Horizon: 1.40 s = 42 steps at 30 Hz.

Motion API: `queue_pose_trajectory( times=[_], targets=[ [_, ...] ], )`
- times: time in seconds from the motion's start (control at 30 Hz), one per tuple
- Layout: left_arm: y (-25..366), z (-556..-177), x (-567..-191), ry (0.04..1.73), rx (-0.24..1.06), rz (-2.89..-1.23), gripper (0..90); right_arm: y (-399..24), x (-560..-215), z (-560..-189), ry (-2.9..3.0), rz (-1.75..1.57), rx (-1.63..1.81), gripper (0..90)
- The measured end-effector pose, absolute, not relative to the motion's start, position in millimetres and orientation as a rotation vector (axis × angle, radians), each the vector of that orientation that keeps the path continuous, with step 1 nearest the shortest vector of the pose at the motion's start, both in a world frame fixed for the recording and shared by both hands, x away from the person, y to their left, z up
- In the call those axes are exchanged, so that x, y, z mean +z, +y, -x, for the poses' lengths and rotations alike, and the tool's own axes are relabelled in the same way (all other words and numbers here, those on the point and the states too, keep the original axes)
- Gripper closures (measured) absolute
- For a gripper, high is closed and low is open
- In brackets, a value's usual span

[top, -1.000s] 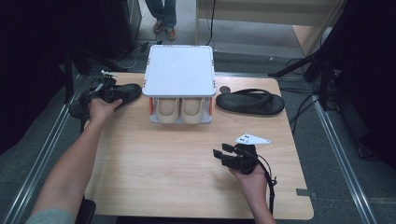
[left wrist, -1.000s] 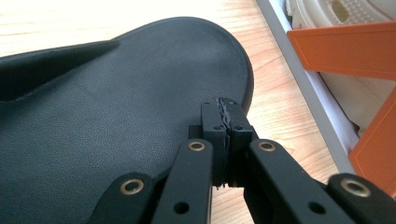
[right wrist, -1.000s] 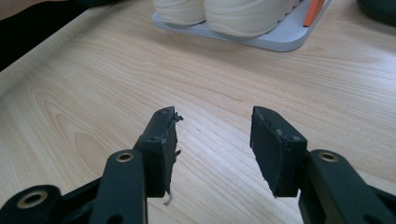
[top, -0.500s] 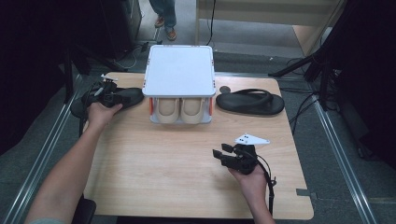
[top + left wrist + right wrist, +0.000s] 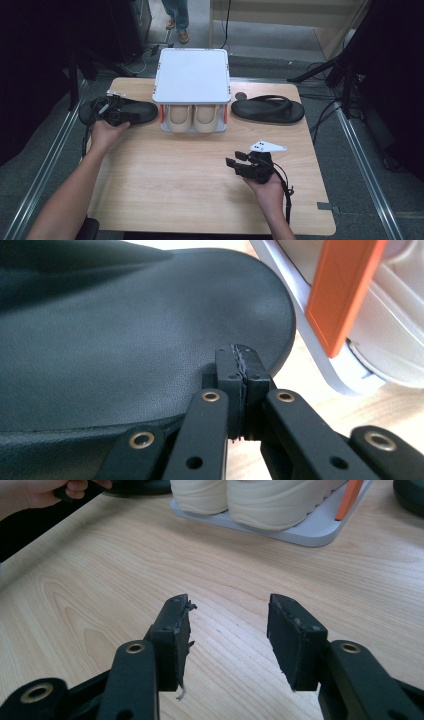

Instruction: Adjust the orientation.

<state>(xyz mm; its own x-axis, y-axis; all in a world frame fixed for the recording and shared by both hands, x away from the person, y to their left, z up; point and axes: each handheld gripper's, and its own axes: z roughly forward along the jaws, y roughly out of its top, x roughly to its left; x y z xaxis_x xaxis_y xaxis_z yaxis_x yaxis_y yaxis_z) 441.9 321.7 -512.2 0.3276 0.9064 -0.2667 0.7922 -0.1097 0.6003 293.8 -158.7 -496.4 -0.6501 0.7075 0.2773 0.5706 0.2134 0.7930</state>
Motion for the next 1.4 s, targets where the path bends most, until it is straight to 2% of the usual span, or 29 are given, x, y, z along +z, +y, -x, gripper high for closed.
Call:
queue_pose_trajectory(
  times=[0.83, 1.4],
  targets=[
    [341.2, -384.1, -515.3, 1.491, 0.181, -1.896, 90.0, -144.6, -492.6, -311.1, 2.364, -1.199, 1.457, 52.9],
    [363.4, -365.9, -513.2, 1.525, 0.172, -1.875, 90.0, -137.1, -491.7, -312.7, 2.386, -1.161, 1.459, 53.3]
  ],
)
